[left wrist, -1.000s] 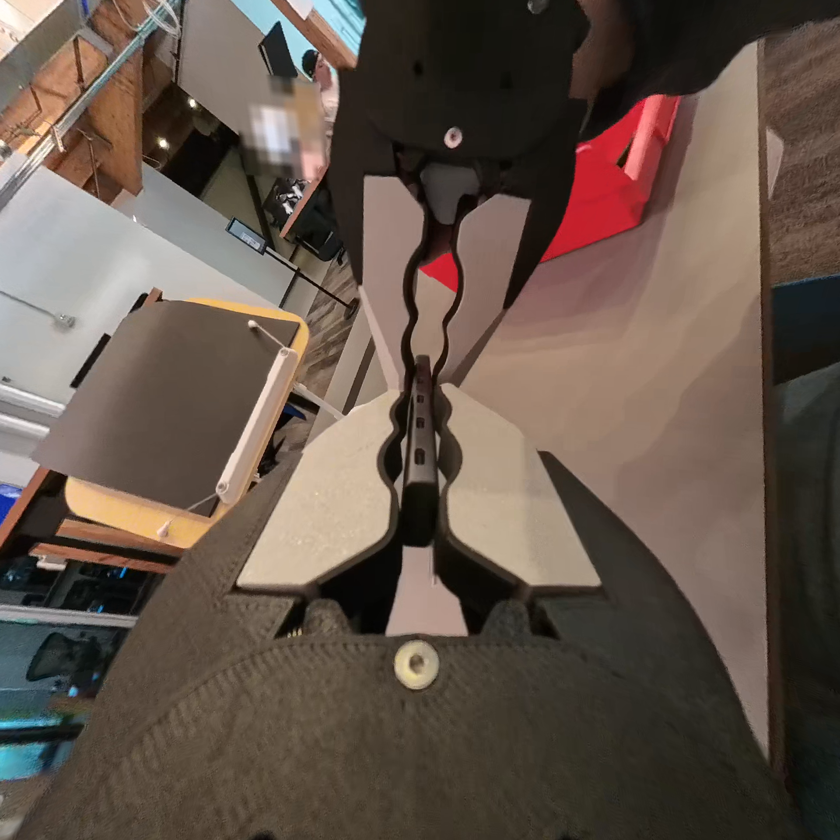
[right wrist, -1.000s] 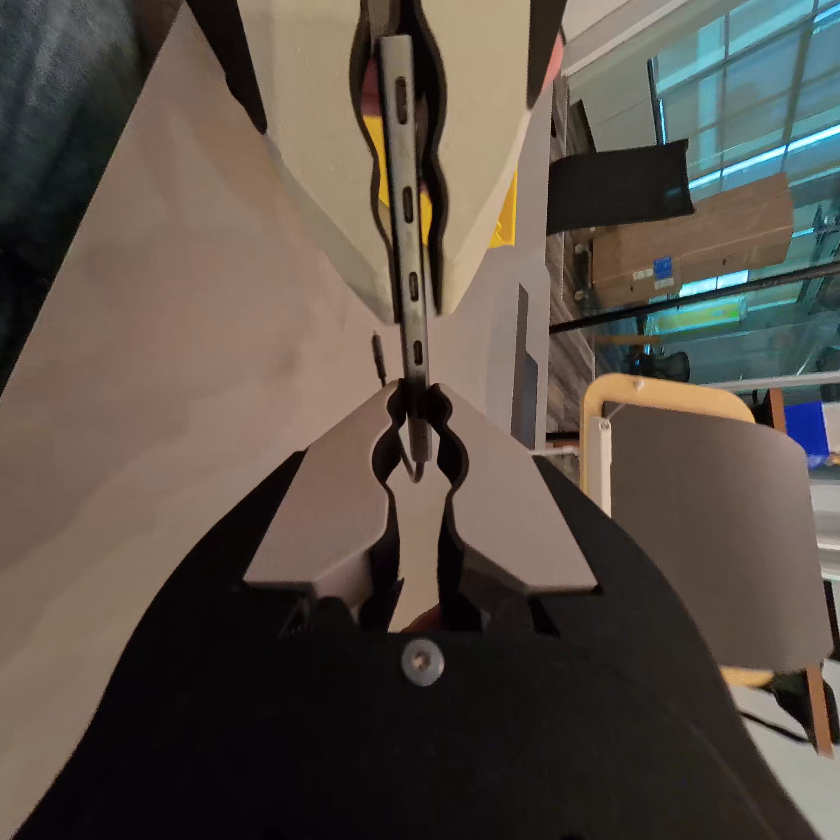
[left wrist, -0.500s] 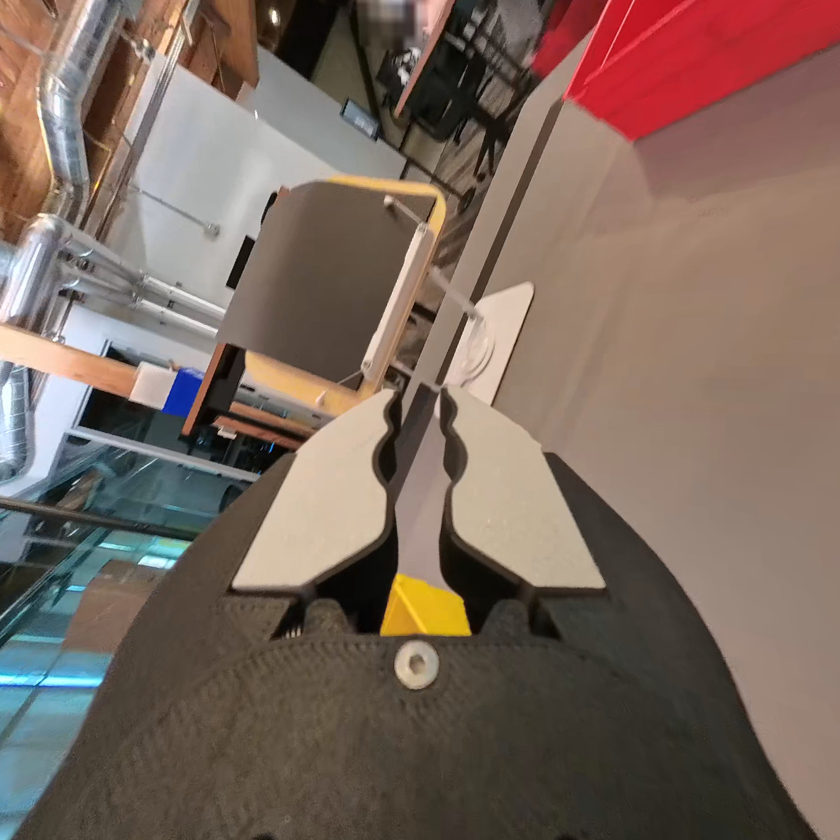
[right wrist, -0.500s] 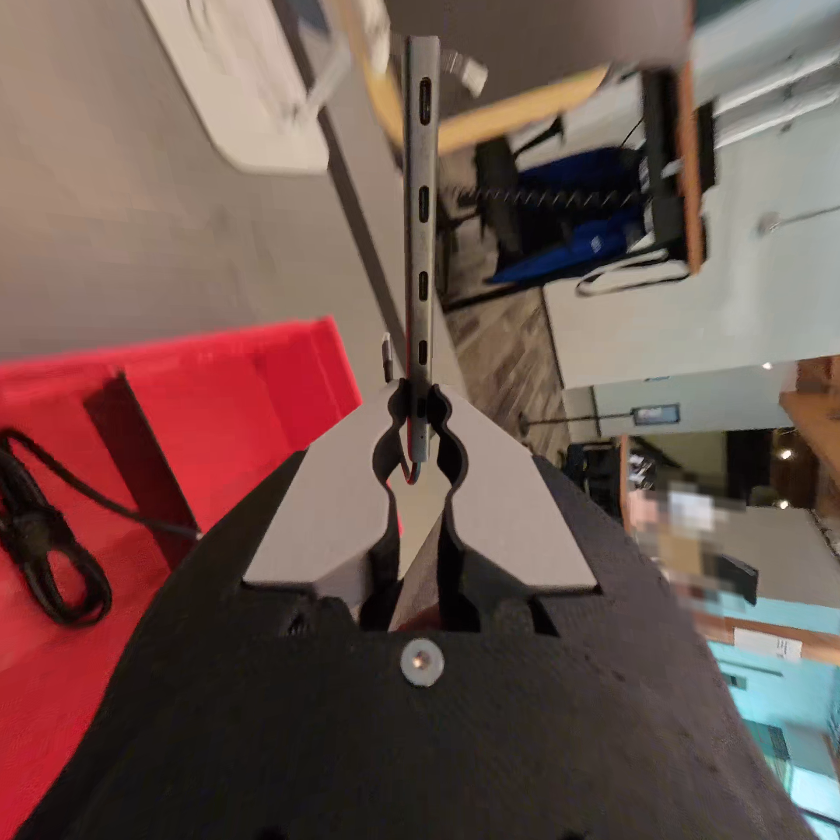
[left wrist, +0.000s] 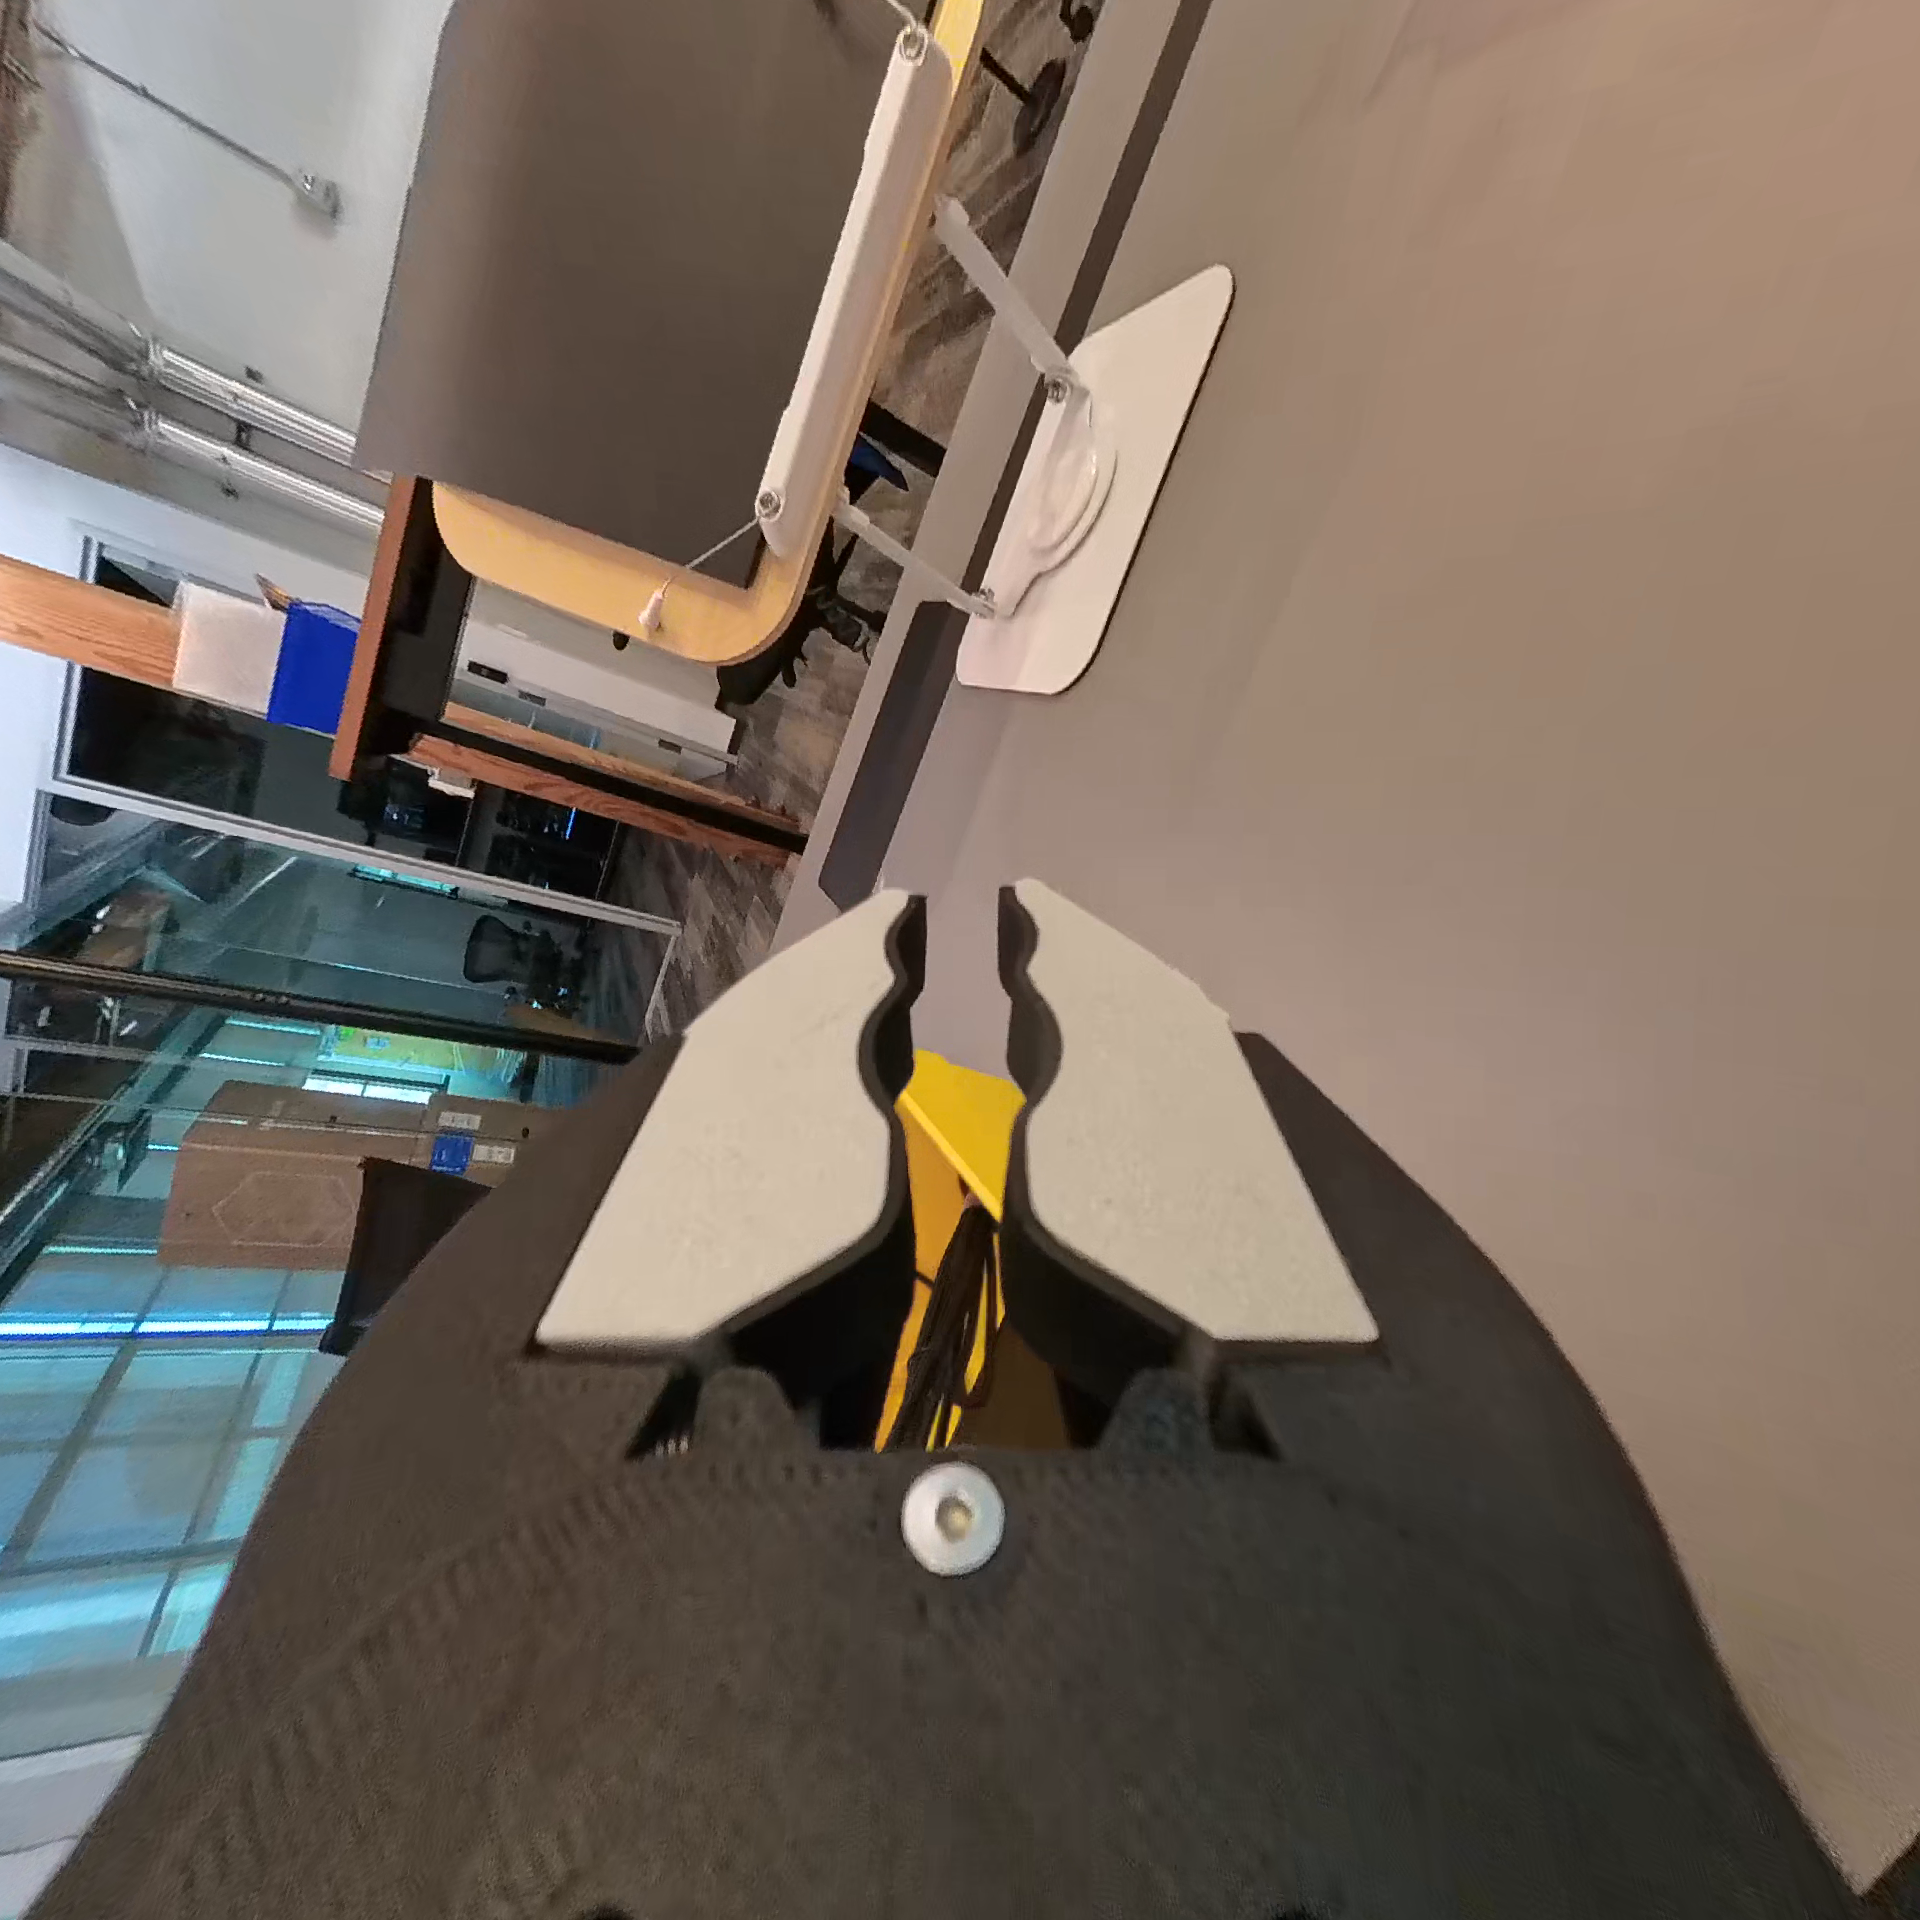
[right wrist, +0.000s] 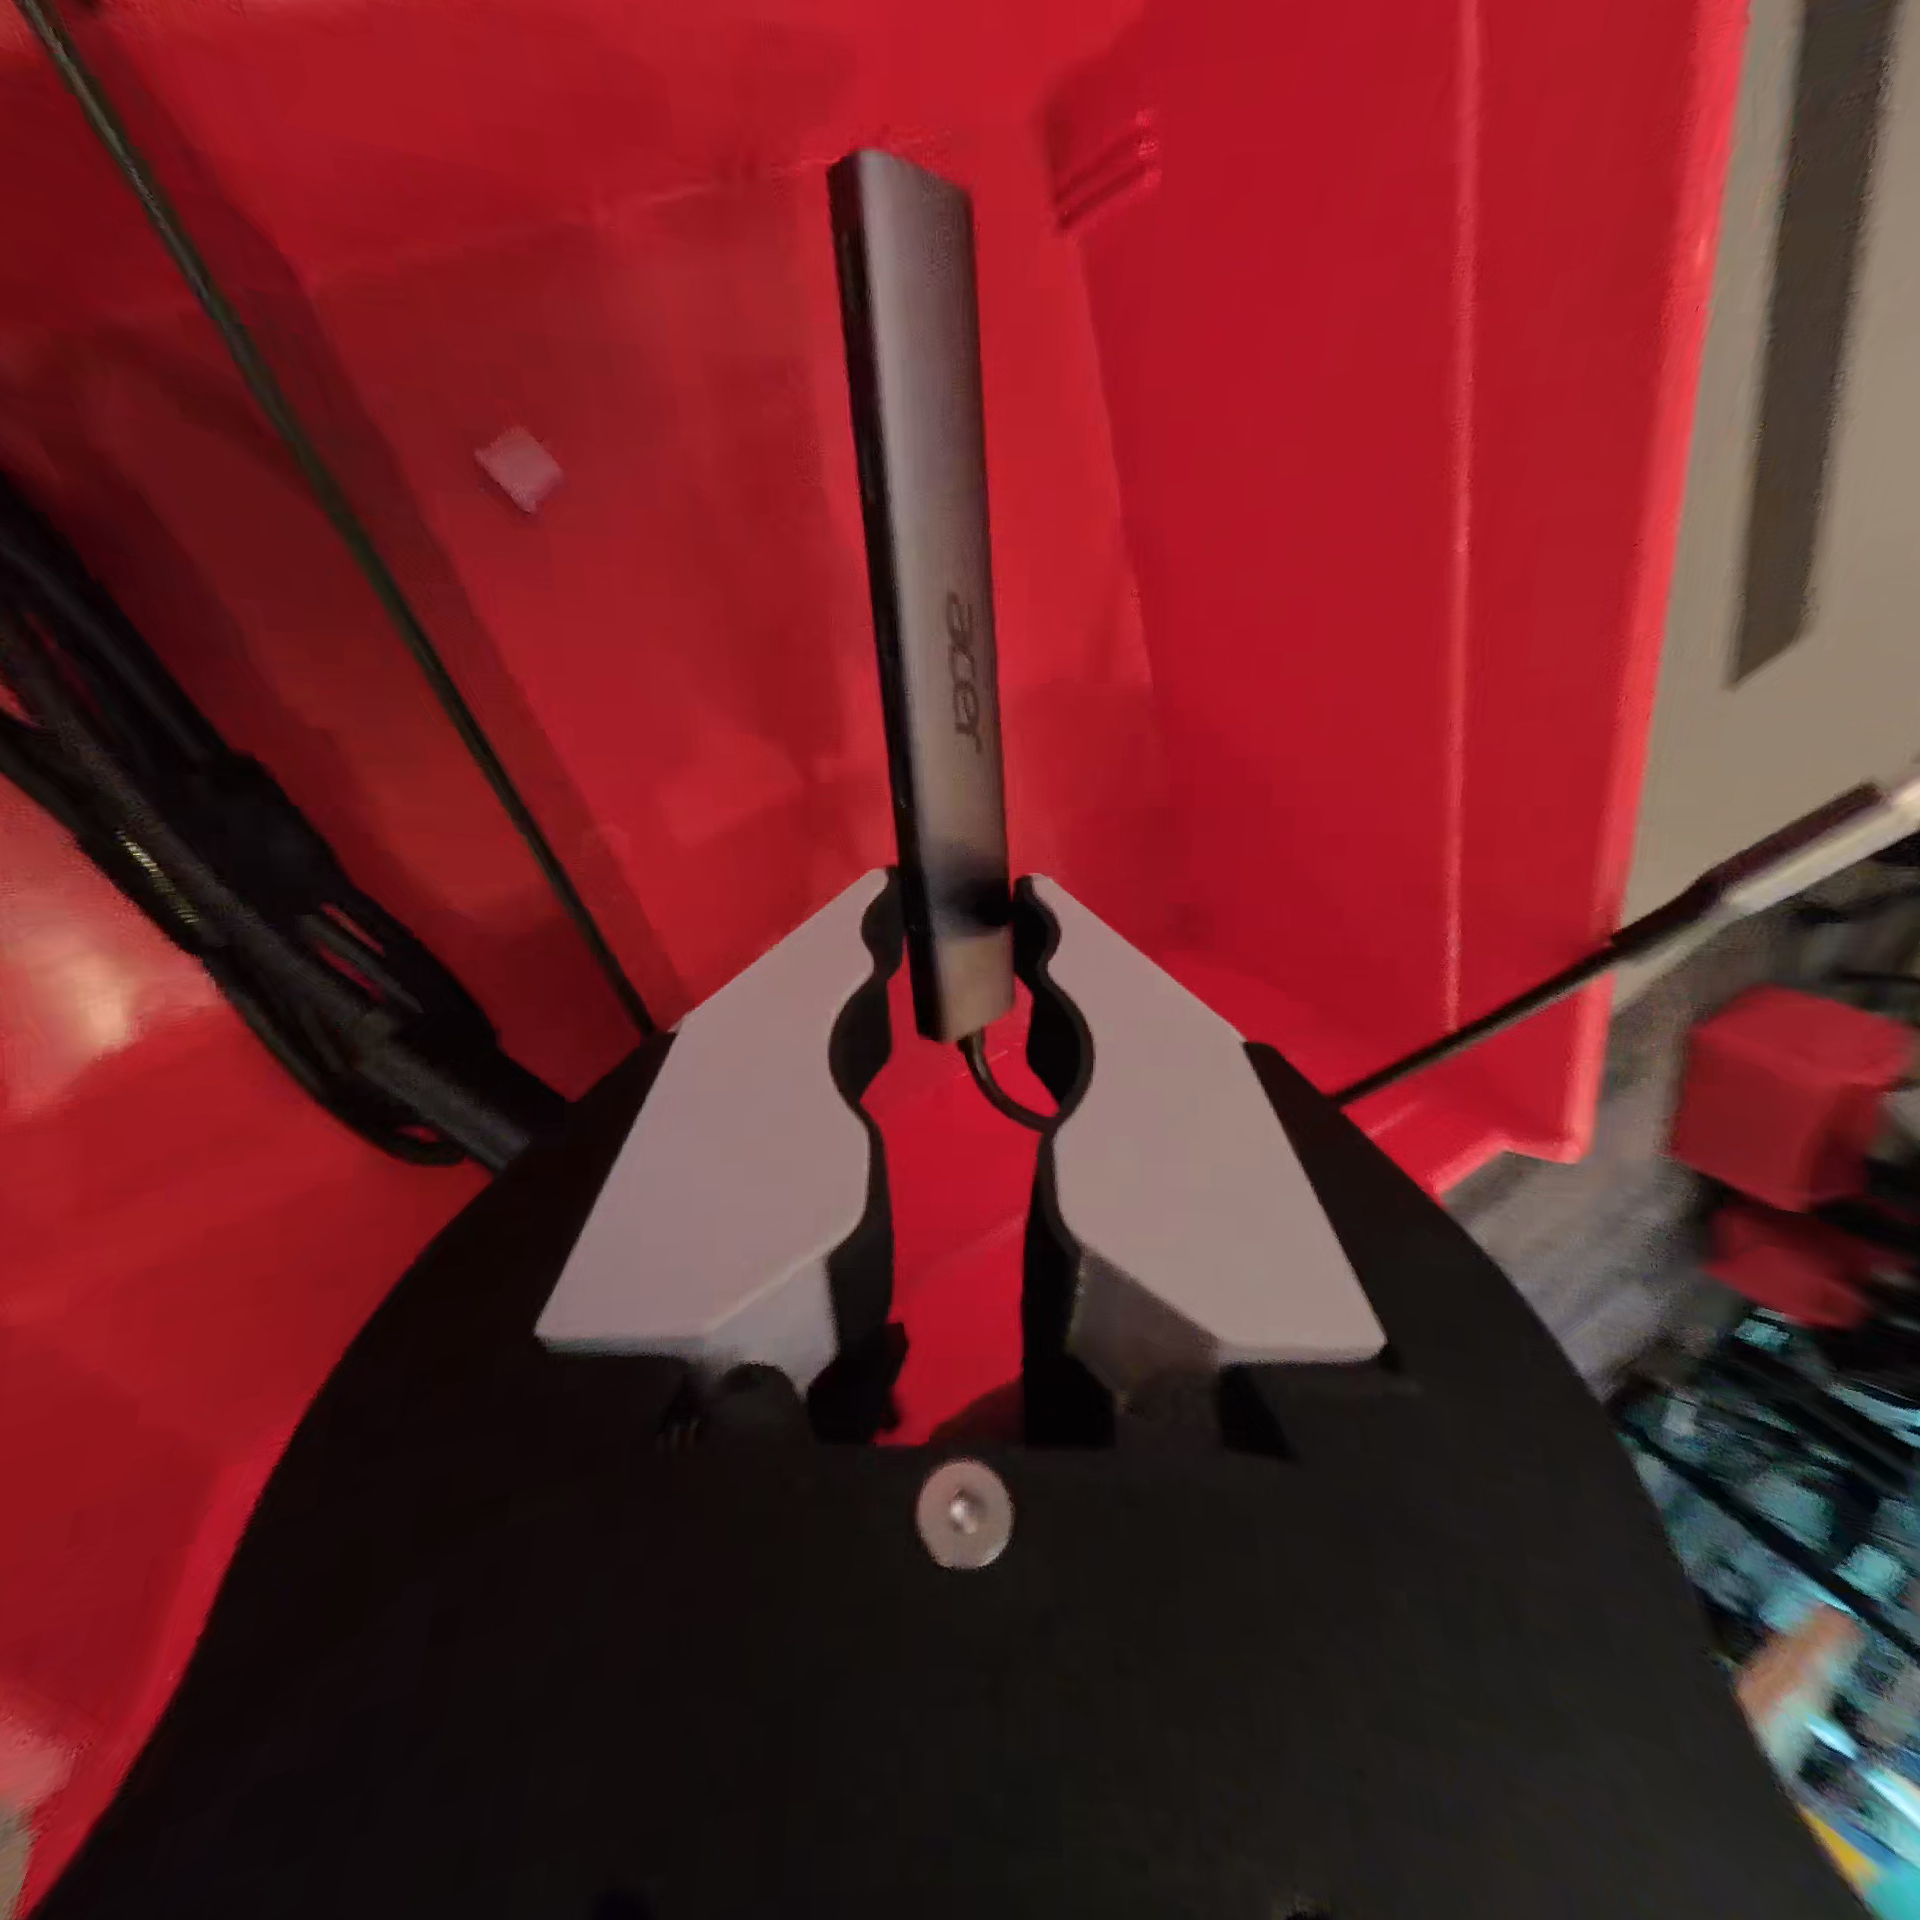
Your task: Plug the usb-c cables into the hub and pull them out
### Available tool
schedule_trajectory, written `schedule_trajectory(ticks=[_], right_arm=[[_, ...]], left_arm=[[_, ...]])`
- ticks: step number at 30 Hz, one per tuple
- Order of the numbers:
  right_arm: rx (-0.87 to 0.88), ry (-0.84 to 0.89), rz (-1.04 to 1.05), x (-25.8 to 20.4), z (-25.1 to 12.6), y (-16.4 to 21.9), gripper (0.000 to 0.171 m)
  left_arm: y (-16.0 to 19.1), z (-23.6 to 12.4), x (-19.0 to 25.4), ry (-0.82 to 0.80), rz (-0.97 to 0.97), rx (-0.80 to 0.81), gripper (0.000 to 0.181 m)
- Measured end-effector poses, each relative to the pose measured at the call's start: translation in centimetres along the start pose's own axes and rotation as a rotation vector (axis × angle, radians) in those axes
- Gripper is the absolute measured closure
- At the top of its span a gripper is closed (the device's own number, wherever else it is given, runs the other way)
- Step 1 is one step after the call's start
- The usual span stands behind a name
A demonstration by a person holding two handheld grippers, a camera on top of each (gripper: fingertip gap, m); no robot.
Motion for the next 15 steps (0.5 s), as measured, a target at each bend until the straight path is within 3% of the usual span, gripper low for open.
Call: schedule_trajectory(ticks=[6,11,15], right_arm=[[-0.081,-0.138,0.103,1.0,-2.1,0.8,0.121],[0.03,0.007,0.092,1.6,-6.9,-1.8,0.128],[0.167,0.14,-0.028,-0.8,-11.3,-6.6,0.135]], left_arm=[[1.6,-0.6,-1.2,0.001,-0.047,-0.052,0.164],[4.5,-2.1,-4.3,-0.067,-0.067,-0.135,0.163],[8.7,-3.2,-6.6,-0.052,-0.113,-0.275,0.156]])
Point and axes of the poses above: each gripper's, where its closed fingertips meet, z out along the fingers, y out of its underside, x = y × z across the jaws, the point moved 5 cm from there along -z, back along the fingers, and after that the axes turned 7 degrees about x, right-handed, at the moved point
